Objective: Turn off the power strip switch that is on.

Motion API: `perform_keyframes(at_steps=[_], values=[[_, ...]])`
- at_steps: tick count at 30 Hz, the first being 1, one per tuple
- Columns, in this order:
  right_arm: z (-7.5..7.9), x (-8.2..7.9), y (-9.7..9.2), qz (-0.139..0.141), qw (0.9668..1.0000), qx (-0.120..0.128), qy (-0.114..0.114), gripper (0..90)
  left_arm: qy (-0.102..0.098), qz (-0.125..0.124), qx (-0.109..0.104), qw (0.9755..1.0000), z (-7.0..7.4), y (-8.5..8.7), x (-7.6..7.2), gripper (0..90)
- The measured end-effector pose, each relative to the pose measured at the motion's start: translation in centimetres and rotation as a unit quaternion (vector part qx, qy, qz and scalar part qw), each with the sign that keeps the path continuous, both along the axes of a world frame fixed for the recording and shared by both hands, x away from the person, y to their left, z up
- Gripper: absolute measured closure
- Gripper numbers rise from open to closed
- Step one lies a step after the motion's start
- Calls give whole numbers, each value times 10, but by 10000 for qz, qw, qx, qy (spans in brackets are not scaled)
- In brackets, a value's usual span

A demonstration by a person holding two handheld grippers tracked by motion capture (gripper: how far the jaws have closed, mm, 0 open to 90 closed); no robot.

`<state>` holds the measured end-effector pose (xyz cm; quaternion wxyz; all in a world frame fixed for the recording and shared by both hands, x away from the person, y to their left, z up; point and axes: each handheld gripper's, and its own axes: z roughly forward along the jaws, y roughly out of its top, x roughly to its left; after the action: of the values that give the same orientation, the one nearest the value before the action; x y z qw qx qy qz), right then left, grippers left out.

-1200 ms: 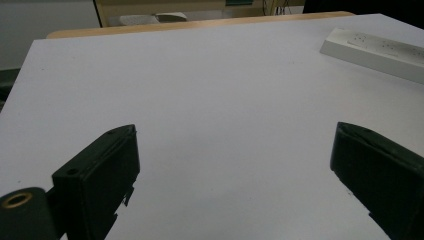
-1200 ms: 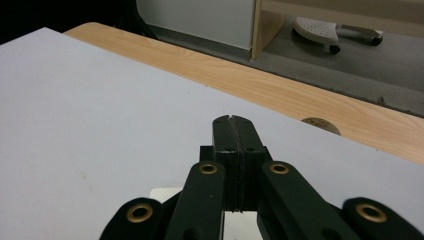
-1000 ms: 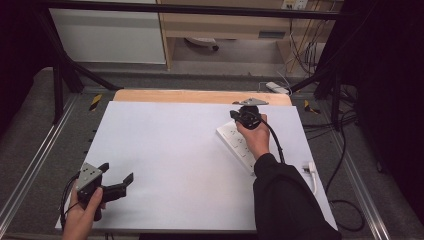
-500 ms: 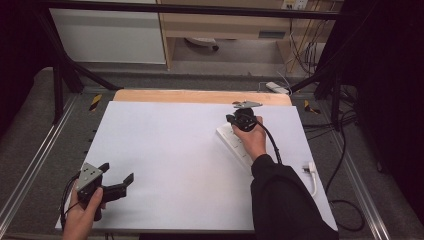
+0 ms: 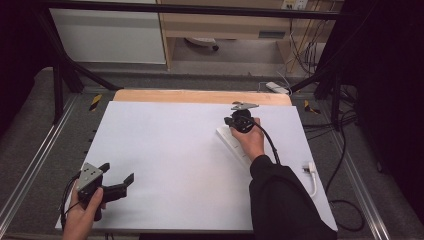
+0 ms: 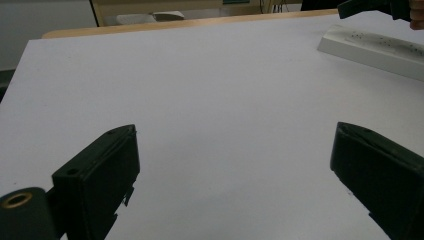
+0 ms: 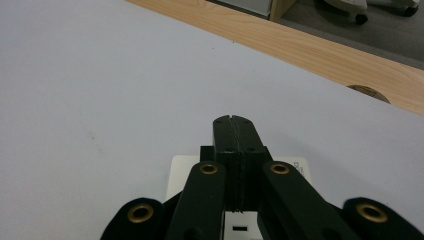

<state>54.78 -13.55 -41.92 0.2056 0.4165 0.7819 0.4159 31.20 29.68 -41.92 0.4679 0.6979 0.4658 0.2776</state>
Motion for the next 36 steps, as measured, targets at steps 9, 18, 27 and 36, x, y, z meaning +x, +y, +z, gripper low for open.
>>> perform_keyframes(at_steps=[9, 18, 27, 36], values=[[-3, 0, 3, 40, 10000, -24, 44, 900, -1, -11, -1, 10000, 0, 0, 0, 54], [-5, 0, 4, 63, 9999, -65, 86, 900, 1, -19, 1, 10000, 0, 0, 0, 54], [-6, -4, 2, 111, 9996, -120, 225, 900, 0, -26, 9, 10000, 0, -1, 0, 54], [-6, -6, 3, 180, 9989, -147, 416, 900, 2, -21, 18, 10000, 0, 0, 0, 54]])
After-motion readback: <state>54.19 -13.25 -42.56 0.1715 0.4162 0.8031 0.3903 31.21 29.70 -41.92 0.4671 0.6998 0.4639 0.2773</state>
